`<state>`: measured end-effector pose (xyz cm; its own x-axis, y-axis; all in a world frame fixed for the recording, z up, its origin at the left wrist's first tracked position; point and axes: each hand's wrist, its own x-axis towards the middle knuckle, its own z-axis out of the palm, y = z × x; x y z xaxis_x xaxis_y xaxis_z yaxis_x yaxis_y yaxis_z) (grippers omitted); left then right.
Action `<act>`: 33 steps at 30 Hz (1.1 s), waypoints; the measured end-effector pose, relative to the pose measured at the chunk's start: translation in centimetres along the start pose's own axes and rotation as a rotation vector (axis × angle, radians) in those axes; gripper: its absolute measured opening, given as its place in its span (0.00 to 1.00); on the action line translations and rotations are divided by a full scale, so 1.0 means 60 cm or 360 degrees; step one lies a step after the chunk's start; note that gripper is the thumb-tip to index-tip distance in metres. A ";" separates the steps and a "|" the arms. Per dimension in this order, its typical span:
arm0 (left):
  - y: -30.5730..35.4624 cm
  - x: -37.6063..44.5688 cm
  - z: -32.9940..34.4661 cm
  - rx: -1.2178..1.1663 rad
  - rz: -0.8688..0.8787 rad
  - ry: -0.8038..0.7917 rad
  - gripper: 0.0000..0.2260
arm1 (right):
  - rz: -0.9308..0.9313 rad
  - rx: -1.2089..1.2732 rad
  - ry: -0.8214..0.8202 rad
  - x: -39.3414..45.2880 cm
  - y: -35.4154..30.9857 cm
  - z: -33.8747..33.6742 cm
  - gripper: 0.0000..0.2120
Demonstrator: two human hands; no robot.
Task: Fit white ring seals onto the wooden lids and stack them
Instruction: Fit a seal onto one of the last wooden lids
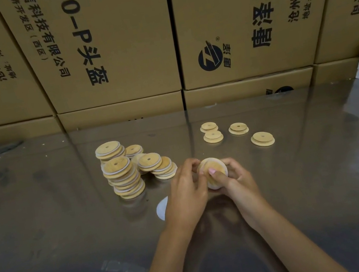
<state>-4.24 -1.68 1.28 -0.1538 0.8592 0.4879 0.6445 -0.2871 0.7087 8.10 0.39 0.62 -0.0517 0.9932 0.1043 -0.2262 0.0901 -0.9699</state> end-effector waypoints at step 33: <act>-0.015 0.014 -0.012 -0.0396 -0.0210 -0.0086 0.08 | 0.0229 0.0253 -0.0093 0.002 -0.015 -0.012 0.09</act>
<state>-5.51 -0.97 1.42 -0.1800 0.9155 0.3599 0.4167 -0.2605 0.8709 9.00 0.51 1.33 -0.1497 0.9886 -0.0155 -0.3624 -0.0695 -0.9294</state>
